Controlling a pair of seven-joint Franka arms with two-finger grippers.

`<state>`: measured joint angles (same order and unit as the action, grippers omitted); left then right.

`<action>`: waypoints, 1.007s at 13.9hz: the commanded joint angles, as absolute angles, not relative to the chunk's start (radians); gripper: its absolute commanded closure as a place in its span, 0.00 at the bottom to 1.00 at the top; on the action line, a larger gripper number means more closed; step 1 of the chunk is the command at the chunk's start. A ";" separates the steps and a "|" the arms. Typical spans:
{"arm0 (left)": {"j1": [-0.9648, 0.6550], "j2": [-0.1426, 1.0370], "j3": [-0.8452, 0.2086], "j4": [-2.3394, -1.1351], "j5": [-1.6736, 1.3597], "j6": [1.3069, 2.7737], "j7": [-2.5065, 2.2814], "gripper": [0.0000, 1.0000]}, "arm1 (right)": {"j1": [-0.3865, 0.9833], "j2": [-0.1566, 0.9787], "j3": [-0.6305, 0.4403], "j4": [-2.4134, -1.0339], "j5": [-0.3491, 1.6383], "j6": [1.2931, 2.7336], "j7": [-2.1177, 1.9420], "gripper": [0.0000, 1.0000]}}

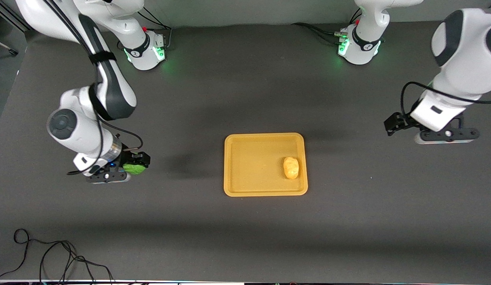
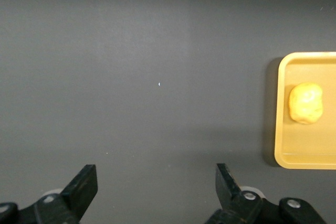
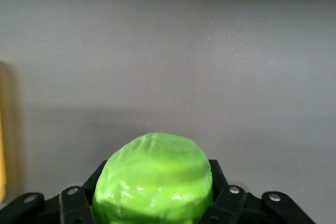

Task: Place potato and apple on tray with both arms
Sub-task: 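Carry the green apple over the tray with the right gripper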

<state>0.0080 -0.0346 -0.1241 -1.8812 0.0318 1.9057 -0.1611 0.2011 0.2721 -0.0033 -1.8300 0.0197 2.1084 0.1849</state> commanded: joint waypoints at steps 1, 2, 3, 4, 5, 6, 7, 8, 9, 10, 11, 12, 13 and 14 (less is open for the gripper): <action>0.067 -0.021 -0.112 -1.855 -0.028 1.879 -0.085 0.00 | 0.309 0.356 -0.005 -1.617 0.012 1.959 0.371 0.43; 0.067 -0.020 -0.112 -1.858 -0.026 1.882 -0.086 0.00 | 0.352 0.379 -0.005 -1.568 0.008 1.935 0.446 0.43; 0.071 -0.014 -0.112 -1.850 -0.025 1.884 -0.086 0.00 | 0.403 0.411 -0.005 -1.505 0.008 1.907 0.527 0.43; 0.075 -0.014 -0.110 -1.845 -0.025 1.875 -0.083 0.00 | 0.455 0.455 -0.003 -1.440 0.008 1.879 0.614 0.43; 0.080 -0.014 -0.110 -1.838 -0.025 1.867 -0.086 0.00 | 0.519 0.506 -0.005 -1.360 0.008 1.855 0.706 0.43; 0.080 -0.014 -0.112 -1.816 -0.023 1.855 -0.090 0.00 | 0.561 0.572 -0.005 -1.273 0.009 1.815 0.786 0.43; 0.078 -0.014 -0.112 -1.786 -0.023 1.795 -0.086 0.00 | 0.615 0.637 -0.003 -1.184 0.008 1.784 0.875 0.43; 0.078 -0.014 -0.112 -1.752 -0.014 1.717 -0.081 0.00 | 0.667 0.713 -0.005 -1.086 0.006 1.776 0.956 0.43; 0.074 -0.012 -0.113 -1.721 -0.011 1.668 -0.081 0.00 | 0.704 0.773 -0.005 -1.016 0.006 1.776 0.995 0.43; 0.071 -0.014 -0.115 -1.710 -0.006 1.646 -0.081 0.00 | 0.730 0.822 -0.005 -0.968 0.006 1.787 1.012 0.43; 0.071 -0.017 -0.117 -1.712 -0.006 1.638 -0.084 0.00 | 0.745 0.857 -0.005 -0.944 0.005 1.804 1.014 0.43; 0.071 -0.018 -0.117 -1.713 -0.006 1.649 -0.084 0.00 | 0.752 0.886 -0.005 -0.943 0.005 1.859 1.012 0.43; 0.071 -0.017 -0.117 -1.713 0.001 1.664 -0.084 0.00 | 0.764 0.925 -0.005 -0.948 0.003 1.917 1.012 0.43; 0.069 -0.018 -0.118 -1.716 0.021 1.690 -0.084 0.00 | 0.787 0.969 -0.012 -0.948 -0.008 1.975 1.012 0.43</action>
<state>0.0723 -0.0231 -0.1152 -1.7294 -0.0062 1.6735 -0.0953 0.7640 0.8636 0.0037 -1.0273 0.0160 1.9136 0.9968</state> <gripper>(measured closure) 0.000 0.225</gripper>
